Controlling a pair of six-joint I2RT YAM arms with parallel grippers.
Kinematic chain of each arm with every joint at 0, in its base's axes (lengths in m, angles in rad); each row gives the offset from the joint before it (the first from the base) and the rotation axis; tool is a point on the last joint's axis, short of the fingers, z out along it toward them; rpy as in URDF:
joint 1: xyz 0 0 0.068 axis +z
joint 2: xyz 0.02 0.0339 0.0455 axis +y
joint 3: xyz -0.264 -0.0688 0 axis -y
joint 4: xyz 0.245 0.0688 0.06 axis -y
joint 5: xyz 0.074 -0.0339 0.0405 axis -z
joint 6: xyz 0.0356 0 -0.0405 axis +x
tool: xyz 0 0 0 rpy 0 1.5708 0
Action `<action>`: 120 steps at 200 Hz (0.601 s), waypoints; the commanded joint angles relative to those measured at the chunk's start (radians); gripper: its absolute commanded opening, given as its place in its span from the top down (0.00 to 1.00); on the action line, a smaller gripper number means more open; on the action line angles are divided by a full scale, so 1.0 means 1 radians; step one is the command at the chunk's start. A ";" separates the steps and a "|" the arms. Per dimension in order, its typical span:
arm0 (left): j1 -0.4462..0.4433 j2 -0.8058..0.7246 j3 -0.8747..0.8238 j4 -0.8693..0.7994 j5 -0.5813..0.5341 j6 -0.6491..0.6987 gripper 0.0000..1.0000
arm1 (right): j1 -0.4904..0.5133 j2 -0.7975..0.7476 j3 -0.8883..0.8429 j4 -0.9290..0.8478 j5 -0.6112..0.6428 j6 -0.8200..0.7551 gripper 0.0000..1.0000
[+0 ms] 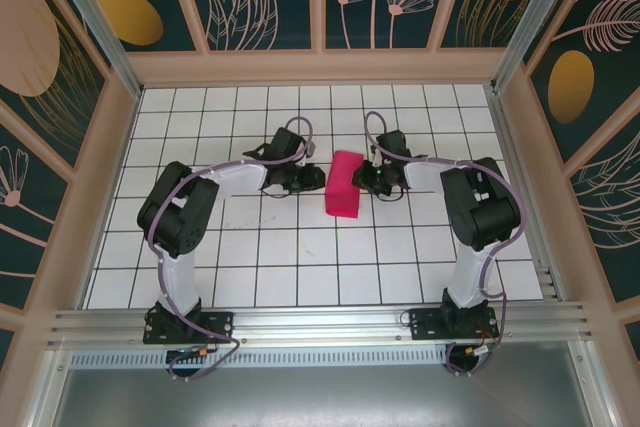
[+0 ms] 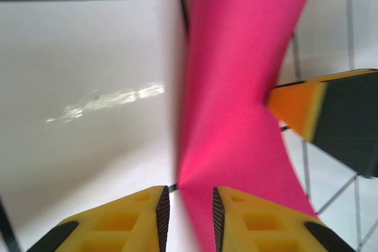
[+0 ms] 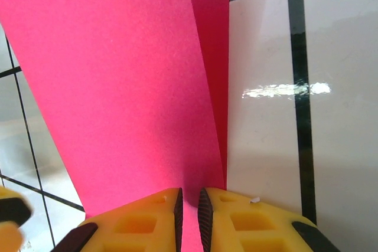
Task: Fold a paper plane with a square sheet of paper (fold left side to right side)
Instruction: First fold the square sheet of paper in half at the center of the table.
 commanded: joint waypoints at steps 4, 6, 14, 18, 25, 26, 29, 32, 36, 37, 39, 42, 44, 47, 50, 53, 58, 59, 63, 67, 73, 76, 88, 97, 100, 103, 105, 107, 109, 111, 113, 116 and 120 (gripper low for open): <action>-0.005 0.006 0.047 0.038 0.081 0.001 0.72 | 0.009 0.069 -0.017 -0.098 0.092 -0.023 0.79; -0.006 0.013 0.050 0.040 0.084 -0.001 0.72 | 0.010 0.068 -0.017 -0.098 0.091 -0.023 0.79; -0.008 0.036 0.063 0.047 0.095 -0.003 0.73 | 0.010 0.069 -0.016 -0.100 0.092 -0.023 0.79; -0.010 0.046 0.070 0.050 0.102 -0.005 0.73 | 0.011 0.069 -0.017 -0.100 0.091 -0.023 0.78; -0.012 0.068 0.084 0.055 0.114 -0.007 0.73 | 0.010 0.072 -0.014 -0.100 0.092 -0.025 0.79; -0.013 0.071 0.087 0.055 0.115 -0.007 0.73 | 0.010 0.072 -0.015 -0.100 0.092 -0.025 0.79; -0.014 0.079 0.094 0.056 0.120 -0.008 0.73 | 0.010 0.071 -0.013 -0.101 0.092 -0.025 0.79; -0.015 0.088 0.101 0.056 0.124 -0.008 0.73 | 0.010 0.072 -0.014 -0.102 0.092 -0.026 0.79; -0.017 0.098 0.112 0.054 0.129 -0.008 0.73 | 0.010 0.071 -0.012 -0.103 0.092 -0.026 0.79; -0.019 0.101 0.118 0.054 0.130 -0.007 0.73 | 0.010 0.072 -0.013 -0.103 0.092 -0.027 0.79; -0.020 0.107 0.123 0.053 0.132 -0.006 0.73 | 0.010 0.073 -0.011 -0.104 0.092 -0.028 0.79; -0.022 0.115 0.131 0.052 0.134 -0.005 0.73 | 0.010 0.072 -0.011 -0.106 0.093 -0.028 0.79; -0.023 0.120 0.136 0.051 0.136 -0.004 0.73 | 0.010 0.072 -0.011 -0.105 0.093 -0.028 0.79; -0.024 0.126 0.144 0.049 0.137 -0.003 0.73 | 0.010 0.074 -0.009 -0.107 0.095 -0.028 0.79; -0.026 0.133 0.152 0.048 0.137 -0.003 0.73 | 0.010 0.074 -0.009 -0.107 0.095 -0.029 0.79; -0.027 0.140 0.159 0.047 0.137 -0.003 0.73 | 0.011 0.073 -0.008 -0.108 0.095 -0.029 0.79; -0.028 0.151 0.170 0.046 0.138 -0.002 0.73 | 0.011 0.075 -0.007 -0.109 0.096 -0.030 0.78; -0.028 0.154 0.173 0.046 0.137 -0.002 0.73 | 0.011 0.075 -0.006 -0.110 0.096 -0.030 0.79; -0.028 0.160 0.181 0.045 0.137 -0.002 0.73 | 0.012 0.075 -0.005 -0.110 0.096 -0.030 0.78; -0.028 0.168 0.189 0.045 0.136 -0.002 0.73 | 0.011 0.075 -0.005 -0.110 0.096 -0.030 0.78; -0.029 0.180 0.202 0.042 0.136 -0.002 0.73 | 0.012 0.077 -0.004 -0.112 0.096 -0.031 0.78; -0.029 0.186 0.209 0.040 0.134 -0.001 0.73 | 0.013 0.077 -0.002 -0.111 0.096 -0.031 0.78; -0.029 0.208 0.233 0.031 0.123 0.003 0.73 | 0.014 0.082 0.000 -0.116 0.098 -0.033 0.78; -0.028 0.223 0.253 0.015 0.110 0.014 0.72 | 0.016 0.083 0.003 -0.119 0.100 -0.033 0.78; -0.029 0.228 0.258 0.009 0.103 0.017 0.72 | 0.016 0.084 0.004 -0.120 0.101 -0.033 0.78; -0.029 0.233 0.264 0.002 0.095 0.020 0.72 | 0.016 0.085 0.005 -0.121 0.101 -0.032 0.78; -0.028 0.237 0.269 -0.002 0.089 0.022 0.72 | 0.016 0.086 0.005 -0.121 0.101 -0.032 0.78; -0.028 0.239 0.271 -0.007 0.084 0.024 0.72 | 0.016 0.086 0.005 -0.122 0.101 -0.031 0.78; -0.029 0.242 0.275 -0.011 0.079 0.026 0.72 | 0.016 0.085 0.005 -0.122 0.102 -0.031 0.78; -0.029 0.245 0.278 -0.016 0.073 0.027 0.72 | 0.016 0.085 0.005 -0.123 0.102 -0.031 0.78; -0.029 0.248 0.282 -0.020 0.068 0.029 0.72 | 0.016 0.087 0.005 -0.124 0.102 -0.032 0.78; -0.028 0.252 0.285 -0.026 0.061 0.031 0.72 | 0.016 0.086 0.006 -0.124 0.102 -0.032 0.78; -0.026 0.256 0.290 -0.031 0.051 0.032 0.72 | 0.018 0.087 0.006 -0.125 0.102 -0.033 0.78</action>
